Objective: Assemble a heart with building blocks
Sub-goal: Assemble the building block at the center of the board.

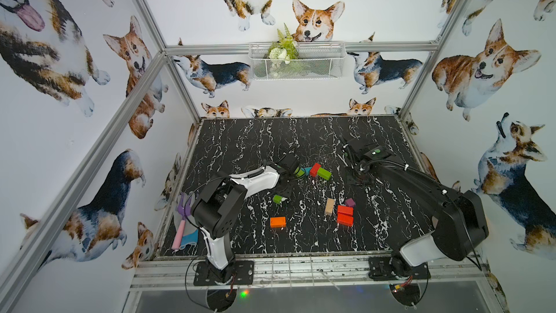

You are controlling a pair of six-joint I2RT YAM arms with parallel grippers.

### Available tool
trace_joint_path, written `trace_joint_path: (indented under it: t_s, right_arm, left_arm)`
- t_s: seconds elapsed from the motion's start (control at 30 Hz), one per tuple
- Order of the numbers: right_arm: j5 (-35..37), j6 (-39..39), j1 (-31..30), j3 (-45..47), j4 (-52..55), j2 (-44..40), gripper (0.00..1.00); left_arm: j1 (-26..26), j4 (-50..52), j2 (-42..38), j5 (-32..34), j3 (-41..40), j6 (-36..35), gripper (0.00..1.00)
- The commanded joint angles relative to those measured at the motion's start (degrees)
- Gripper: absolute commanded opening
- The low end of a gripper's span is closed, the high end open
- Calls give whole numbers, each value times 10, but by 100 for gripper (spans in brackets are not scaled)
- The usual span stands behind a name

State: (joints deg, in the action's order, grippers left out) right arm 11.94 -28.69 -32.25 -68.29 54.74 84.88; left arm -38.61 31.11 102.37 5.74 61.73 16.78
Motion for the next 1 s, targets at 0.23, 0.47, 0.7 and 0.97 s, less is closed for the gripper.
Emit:
trace_joint_path:
  t_s: [0.23,0.47,0.7,0.97]
  right_arm:
    - [1,-2,-1,-1,23,-15,41]
    - [-2,-1,-1,27,14,-29,41]
    - [-9,-4,-1,39,10,-35,42]
    - [-6,-4,-1,49,11,-38,42]
  left_arm:
    - [0,41,-181,28,-98,144,57]
    - [2,0,-320,-20,-189,254,23]
    - [23,-90,-278,-70,-259,293,0]
    - [58,-161,-202,-107,-246,279,0]
